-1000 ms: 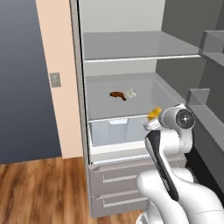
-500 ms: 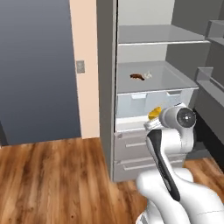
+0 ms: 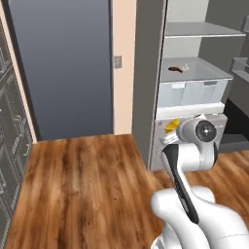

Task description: Take the cheese, chicken drumstick, and garlic from the fridge and place them on the plate on the dining counter to create an appetizer plate.

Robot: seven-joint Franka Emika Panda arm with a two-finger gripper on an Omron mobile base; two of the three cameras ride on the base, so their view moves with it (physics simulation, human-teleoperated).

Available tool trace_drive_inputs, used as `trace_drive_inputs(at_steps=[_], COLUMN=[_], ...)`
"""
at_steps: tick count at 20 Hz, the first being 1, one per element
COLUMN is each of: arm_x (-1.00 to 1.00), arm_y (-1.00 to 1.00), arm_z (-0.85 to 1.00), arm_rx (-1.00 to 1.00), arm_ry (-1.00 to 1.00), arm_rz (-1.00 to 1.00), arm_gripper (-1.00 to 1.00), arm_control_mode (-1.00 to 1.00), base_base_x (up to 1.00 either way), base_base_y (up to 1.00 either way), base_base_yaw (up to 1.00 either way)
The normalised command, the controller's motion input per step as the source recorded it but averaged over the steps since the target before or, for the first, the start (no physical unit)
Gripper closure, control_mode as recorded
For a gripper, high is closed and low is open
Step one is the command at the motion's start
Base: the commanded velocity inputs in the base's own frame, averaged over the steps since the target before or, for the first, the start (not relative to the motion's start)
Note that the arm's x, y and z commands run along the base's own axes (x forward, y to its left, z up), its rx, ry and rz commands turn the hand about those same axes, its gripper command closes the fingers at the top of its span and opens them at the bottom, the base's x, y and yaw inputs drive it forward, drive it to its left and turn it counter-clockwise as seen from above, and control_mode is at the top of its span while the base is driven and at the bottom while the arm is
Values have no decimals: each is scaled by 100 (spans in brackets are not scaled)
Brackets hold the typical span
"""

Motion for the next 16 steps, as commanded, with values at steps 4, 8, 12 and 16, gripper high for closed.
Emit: trace_drive_inputs(at_steps=[4,8,12,16], arm_x=[0,0,0,0], arm_y=[0,0,0,0], arm_z=[0,0,0,0], arm_rx=[0,0,0,0], arm_ry=[0,0,0,0], arm_rz=[0,0,0,0], arm_gripper=[100,100,100,100], arm_control_mode=[100,100,100,100], base_base_x=[-100,-100,-100,-100], base_base_y=[26,0,0,0], base_base_yaw=[0,0,0,0])
